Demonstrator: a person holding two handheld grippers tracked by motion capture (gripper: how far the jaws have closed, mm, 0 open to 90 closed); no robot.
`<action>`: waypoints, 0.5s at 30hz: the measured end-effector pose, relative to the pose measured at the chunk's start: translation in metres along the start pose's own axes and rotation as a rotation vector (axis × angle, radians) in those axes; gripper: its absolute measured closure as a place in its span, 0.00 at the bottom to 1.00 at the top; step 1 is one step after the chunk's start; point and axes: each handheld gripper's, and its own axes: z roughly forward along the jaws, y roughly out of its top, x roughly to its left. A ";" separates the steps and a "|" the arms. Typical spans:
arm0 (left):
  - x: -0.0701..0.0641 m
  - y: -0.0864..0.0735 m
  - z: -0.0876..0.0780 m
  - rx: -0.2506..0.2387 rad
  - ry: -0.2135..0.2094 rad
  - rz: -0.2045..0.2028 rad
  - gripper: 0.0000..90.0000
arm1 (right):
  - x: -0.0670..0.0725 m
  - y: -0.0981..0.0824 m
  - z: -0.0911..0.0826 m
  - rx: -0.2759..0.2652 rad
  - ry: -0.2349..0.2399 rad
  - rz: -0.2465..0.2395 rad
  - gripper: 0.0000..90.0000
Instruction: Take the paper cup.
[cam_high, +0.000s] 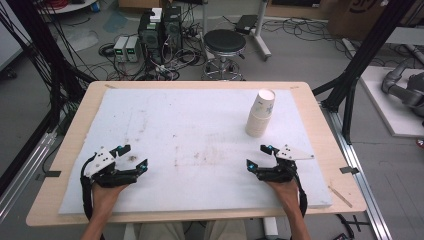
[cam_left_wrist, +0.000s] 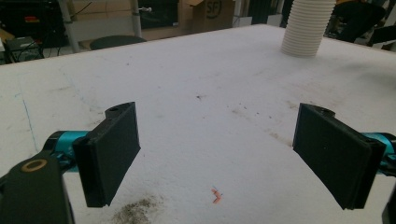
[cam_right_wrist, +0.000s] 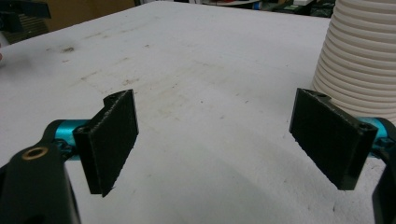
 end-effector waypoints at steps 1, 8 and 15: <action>0.000 0.000 0.000 0.002 -0.001 -0.001 0.16 | 0.000 0.000 0.000 -0.002 -0.002 -0.006 0.18; -0.001 0.000 0.001 0.009 0.000 0.005 0.16 | 0.000 0.000 -0.001 -0.009 0.001 -0.002 0.18; -0.002 0.001 0.003 0.024 0.001 0.019 0.16 | -0.005 -0.001 -0.004 -0.049 0.030 0.032 0.18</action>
